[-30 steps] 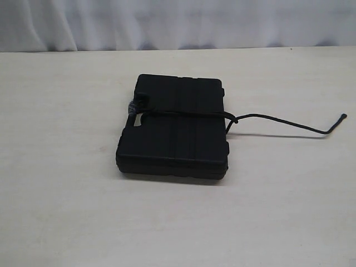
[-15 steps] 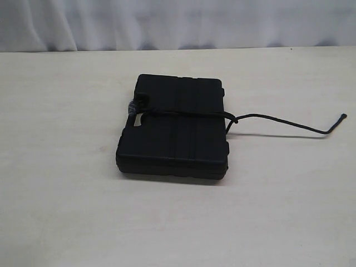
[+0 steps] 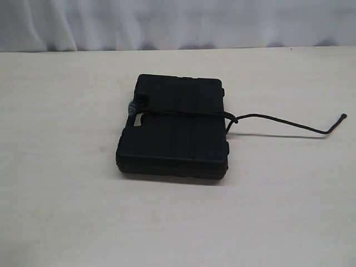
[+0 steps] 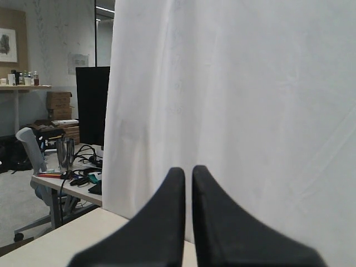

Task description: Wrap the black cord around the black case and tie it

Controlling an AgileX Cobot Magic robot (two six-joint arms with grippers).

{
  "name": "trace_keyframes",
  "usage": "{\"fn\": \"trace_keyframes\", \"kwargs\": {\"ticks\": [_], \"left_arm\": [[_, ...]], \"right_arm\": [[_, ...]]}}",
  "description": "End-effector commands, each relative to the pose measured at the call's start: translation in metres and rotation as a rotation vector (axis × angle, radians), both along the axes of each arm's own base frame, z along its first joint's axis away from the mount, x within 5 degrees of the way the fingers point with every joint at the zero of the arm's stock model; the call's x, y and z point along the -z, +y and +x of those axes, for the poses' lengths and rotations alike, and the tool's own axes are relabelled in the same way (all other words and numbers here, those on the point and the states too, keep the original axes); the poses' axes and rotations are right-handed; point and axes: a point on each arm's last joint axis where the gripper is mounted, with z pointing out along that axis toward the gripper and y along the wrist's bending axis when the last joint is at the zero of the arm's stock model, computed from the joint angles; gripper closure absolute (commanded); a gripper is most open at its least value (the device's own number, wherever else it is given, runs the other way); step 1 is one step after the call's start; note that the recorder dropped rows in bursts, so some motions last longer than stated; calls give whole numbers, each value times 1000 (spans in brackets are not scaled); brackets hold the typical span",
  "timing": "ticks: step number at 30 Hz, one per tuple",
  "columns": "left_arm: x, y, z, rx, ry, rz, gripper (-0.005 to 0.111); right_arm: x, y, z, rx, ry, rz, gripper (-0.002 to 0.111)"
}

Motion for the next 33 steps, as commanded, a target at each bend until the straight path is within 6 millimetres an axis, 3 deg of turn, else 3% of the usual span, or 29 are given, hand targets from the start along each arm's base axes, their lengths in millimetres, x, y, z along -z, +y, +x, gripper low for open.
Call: {"fn": "trace_keyframes", "kwargs": {"ticks": [1,28,33], "left_arm": [[0,0,0,-2,-10,-2,107],[0,0,0,-2,-10,-2,107],[0,0,0,-2,-10,-2,107]], "right_arm": [[1,0,-1,-3,6,4,104],[1,0,-1,-3,6,4,104],[11,-7,-12,-6,-60,9,104]]}}
